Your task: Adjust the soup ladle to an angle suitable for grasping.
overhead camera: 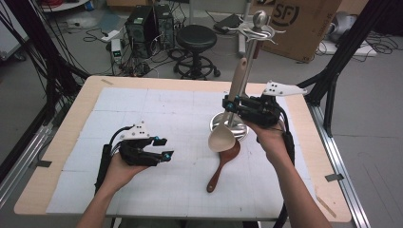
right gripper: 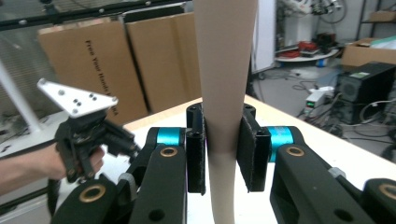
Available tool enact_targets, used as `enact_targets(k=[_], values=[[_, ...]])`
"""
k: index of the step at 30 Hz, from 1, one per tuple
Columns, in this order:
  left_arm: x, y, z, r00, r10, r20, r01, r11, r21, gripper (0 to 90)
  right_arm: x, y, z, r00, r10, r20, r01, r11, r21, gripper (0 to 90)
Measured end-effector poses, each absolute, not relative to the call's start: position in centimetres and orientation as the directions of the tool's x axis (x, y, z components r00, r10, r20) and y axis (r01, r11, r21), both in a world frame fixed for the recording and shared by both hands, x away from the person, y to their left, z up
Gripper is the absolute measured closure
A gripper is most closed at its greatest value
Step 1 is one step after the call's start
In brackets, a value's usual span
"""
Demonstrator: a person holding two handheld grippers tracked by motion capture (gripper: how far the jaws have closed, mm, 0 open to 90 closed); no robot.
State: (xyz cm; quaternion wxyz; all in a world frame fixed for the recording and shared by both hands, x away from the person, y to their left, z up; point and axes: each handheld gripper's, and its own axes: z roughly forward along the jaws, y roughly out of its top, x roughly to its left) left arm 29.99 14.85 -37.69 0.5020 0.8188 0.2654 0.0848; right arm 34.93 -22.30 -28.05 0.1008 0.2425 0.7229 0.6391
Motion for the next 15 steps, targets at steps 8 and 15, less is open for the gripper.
enact_targets(k=[8, 15], values=[[30.0, 15.0, -37.6, 0.844, 0.52, -0.127, 0.347, -0.352, 0.869, 45.9, 35.5, -22.3, -25.2, -0.838, 0.531, 0.127, 0.188, 0.062, 0.98, 75.0], [30.0, 15.0, -37.6, 0.844, 0.52, -0.129, 0.348, -0.35, 0.869, 45.9, 36.2, -22.4, -24.6, -0.805, 0.578, 0.135, 0.209, 0.062, 0.976, 75.1]])
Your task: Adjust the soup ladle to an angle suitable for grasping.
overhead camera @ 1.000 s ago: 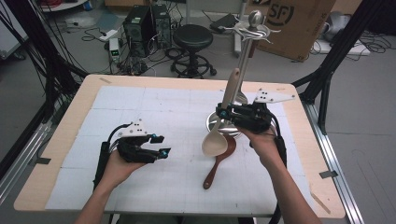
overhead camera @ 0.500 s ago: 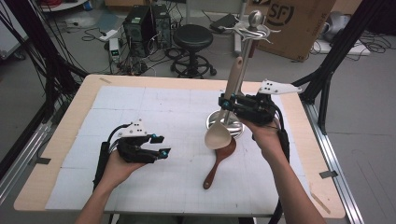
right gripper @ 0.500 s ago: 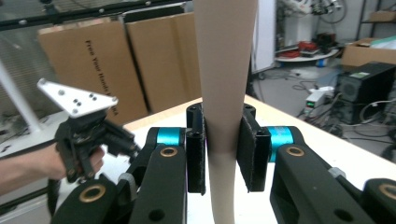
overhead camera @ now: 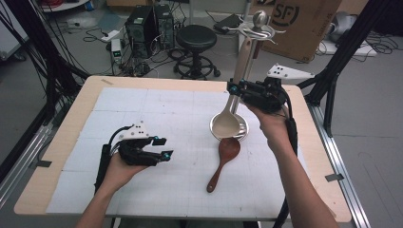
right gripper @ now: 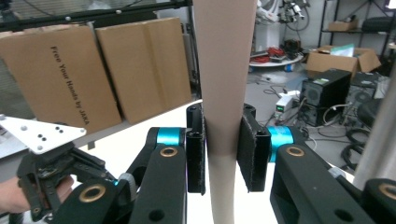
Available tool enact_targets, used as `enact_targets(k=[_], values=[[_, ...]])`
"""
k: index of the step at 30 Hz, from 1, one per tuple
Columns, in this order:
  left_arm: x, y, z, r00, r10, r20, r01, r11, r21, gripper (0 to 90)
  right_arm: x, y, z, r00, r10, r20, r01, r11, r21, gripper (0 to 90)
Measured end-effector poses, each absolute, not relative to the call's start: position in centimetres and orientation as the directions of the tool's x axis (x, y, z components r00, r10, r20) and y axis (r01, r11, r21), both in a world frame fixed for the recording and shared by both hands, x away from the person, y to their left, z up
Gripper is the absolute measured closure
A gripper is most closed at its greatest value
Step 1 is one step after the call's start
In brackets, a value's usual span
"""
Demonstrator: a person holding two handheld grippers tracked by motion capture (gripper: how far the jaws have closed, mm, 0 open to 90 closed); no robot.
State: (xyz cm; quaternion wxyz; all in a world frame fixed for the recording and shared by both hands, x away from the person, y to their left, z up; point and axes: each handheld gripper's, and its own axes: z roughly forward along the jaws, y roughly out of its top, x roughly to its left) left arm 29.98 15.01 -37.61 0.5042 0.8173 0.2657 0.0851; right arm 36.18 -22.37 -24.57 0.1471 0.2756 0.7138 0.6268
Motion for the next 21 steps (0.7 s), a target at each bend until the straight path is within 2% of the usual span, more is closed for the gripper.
enact_targets(k=[21], values=[[29.97, 15.07, -37.56, 0.845, 0.52, -0.126, 0.345, -0.349, 0.871, 45.9, 37.0, -22.03, -24.81, -0.769, 0.621, 0.151, 0.249, 0.073, 0.966, 74.9]])
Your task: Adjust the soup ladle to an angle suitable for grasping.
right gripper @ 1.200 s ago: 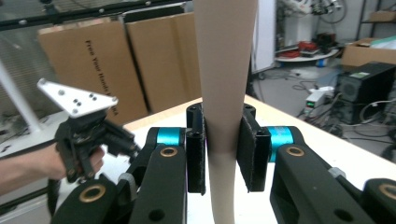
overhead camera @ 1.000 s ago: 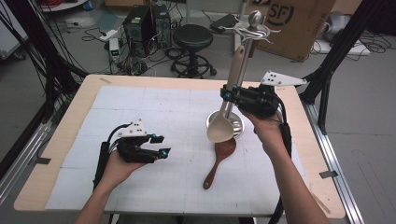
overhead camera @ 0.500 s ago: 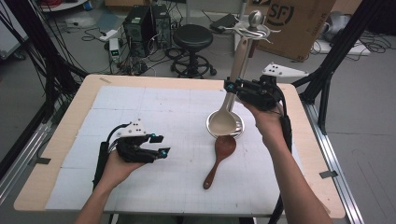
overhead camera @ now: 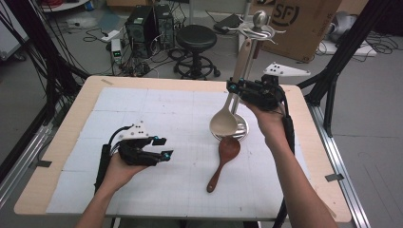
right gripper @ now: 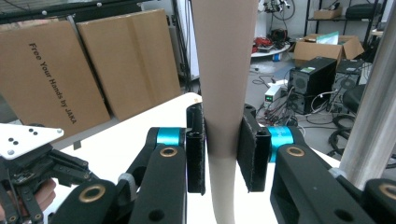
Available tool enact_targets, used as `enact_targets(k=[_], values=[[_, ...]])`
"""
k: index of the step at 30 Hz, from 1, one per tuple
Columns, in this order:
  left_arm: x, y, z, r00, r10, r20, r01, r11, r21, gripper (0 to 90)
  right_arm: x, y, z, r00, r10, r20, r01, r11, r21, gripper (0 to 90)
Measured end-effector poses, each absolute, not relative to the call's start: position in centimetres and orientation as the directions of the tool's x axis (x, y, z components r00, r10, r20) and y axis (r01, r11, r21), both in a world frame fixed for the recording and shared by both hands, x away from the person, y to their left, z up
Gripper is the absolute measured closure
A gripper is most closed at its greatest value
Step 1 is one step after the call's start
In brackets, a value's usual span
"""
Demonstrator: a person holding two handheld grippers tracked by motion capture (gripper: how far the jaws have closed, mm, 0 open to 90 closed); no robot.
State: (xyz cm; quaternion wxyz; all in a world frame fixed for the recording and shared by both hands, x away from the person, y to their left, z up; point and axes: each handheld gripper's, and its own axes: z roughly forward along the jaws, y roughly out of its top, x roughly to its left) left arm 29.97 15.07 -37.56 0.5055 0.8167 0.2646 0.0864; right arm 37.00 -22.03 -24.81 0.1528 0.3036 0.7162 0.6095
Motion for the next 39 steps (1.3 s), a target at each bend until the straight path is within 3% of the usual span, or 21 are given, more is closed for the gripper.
enact_targets(k=[39], values=[[30.0, 15.3, -37.5, 0.842, 0.522, -0.133, 0.349, -0.34, 0.873, 45.4, 37.6, -21.1, -24.6, -0.753, 0.637, 0.165, 0.259, 0.057, 0.964, 74.9]])
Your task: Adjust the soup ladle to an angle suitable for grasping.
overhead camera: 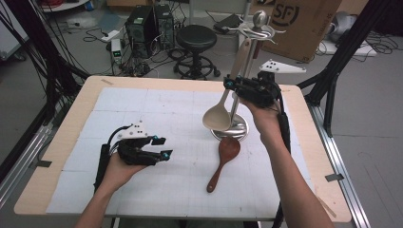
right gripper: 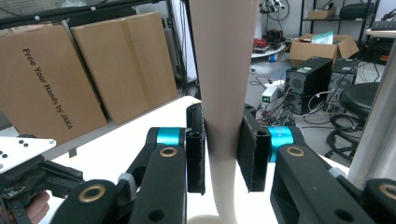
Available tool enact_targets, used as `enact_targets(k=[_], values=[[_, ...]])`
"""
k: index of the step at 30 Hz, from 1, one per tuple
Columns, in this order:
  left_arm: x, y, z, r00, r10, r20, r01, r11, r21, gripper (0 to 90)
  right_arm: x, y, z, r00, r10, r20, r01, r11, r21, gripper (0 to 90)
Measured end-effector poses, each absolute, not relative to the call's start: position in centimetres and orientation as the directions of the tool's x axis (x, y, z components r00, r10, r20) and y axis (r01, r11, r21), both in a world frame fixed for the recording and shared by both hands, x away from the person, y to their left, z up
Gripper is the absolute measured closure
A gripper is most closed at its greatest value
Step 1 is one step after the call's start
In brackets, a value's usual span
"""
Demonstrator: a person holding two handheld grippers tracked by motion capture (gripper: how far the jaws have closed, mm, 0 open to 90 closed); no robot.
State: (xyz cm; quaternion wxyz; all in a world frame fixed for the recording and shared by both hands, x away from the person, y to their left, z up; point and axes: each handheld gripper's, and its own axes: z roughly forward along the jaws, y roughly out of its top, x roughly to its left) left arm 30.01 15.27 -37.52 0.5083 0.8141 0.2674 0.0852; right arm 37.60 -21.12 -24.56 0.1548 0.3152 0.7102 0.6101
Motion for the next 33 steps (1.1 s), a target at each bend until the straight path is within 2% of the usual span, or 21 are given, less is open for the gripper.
enact_targets(k=[33], values=[[30.0, 15.4, -37.5, 0.838, 0.528, -0.136, 0.352, -0.334, 0.874, 44.1, 38.5, -22.1, -24.8, -0.714, 0.674, 0.189, 0.278, 0.025, 0.96, 73.3]])
